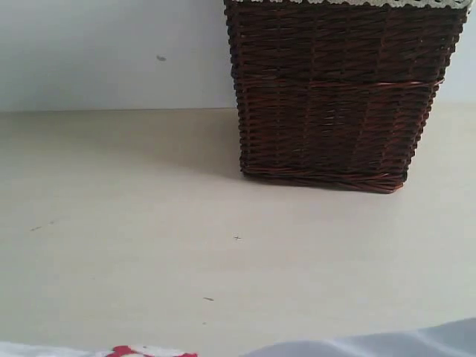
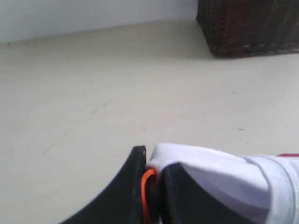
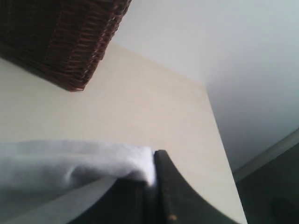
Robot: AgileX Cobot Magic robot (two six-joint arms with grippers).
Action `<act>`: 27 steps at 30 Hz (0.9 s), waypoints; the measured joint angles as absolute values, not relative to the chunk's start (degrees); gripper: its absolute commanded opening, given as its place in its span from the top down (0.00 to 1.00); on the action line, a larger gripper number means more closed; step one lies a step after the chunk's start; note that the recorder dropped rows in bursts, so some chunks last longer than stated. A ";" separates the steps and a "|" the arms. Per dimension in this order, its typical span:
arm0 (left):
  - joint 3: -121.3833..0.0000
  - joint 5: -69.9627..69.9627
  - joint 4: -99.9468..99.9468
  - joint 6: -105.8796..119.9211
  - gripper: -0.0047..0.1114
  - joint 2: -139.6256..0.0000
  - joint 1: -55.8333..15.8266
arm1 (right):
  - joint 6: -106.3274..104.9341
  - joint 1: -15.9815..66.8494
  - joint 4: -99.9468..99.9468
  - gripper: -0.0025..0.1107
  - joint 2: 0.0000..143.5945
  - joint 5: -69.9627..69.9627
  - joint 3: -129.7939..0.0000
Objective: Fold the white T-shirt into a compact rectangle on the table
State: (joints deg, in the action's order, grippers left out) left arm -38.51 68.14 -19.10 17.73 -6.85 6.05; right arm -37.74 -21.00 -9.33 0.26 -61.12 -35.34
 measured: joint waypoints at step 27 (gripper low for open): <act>-32.81 33.53 -32.26 42.20 0.96 -55.72 6.05 | -70.86 -21.00 -14.73 0.98 5.97 -41.03 -14.78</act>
